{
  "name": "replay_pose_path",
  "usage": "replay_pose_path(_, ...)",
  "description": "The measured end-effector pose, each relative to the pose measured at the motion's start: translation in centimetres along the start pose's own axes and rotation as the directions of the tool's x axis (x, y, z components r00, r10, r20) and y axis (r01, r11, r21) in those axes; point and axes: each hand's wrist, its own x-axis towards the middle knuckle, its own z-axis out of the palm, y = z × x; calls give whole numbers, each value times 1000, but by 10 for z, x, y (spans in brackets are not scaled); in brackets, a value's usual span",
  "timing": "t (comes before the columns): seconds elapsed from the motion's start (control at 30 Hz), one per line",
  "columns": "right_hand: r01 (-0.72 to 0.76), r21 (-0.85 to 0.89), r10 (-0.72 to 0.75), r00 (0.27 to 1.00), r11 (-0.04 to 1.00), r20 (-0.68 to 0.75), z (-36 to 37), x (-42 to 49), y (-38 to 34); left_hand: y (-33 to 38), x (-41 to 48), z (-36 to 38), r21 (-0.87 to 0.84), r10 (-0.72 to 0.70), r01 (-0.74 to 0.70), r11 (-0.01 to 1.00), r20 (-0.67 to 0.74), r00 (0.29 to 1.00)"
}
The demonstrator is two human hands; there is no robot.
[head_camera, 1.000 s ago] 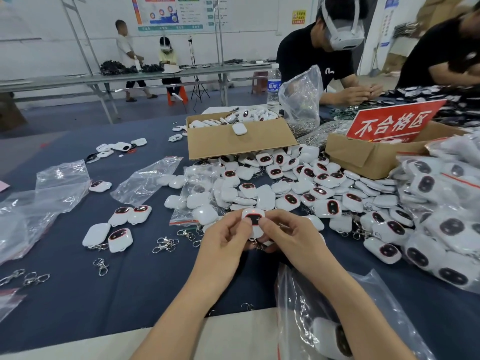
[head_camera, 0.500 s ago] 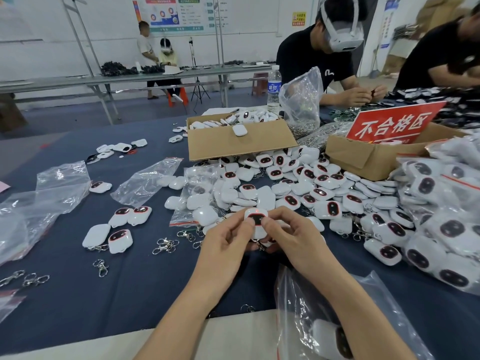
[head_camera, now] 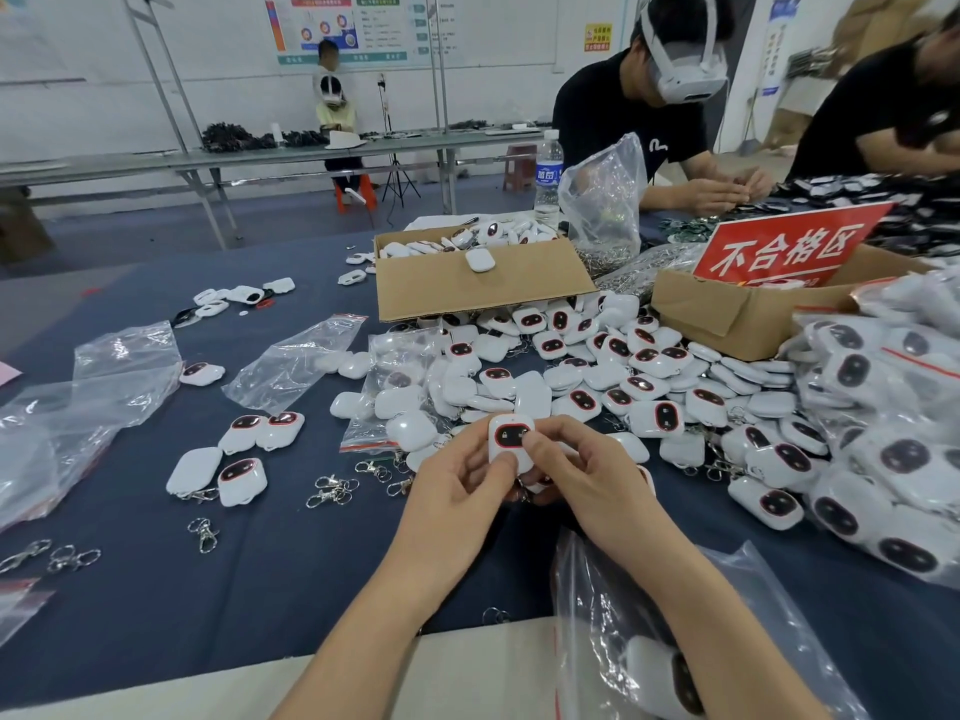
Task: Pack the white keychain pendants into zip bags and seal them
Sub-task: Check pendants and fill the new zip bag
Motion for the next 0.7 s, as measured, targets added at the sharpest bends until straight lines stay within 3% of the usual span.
replay_pose_path(0.43,17,-52,-17,1000,999,8,-1,-1,3,-5,0,4,59,23,-20,998,-51,998)
replay_pose_path(0.57,-1,-10,1,1000,1000,-5,-1,-1,1,-8,-1,9,45,26,-20,999,-131,991)
replay_pose_path(0.7,39,101,-36,999,994,-25,0,-3,-5,-10,-2,7,270,151,-90,959,-214,965)
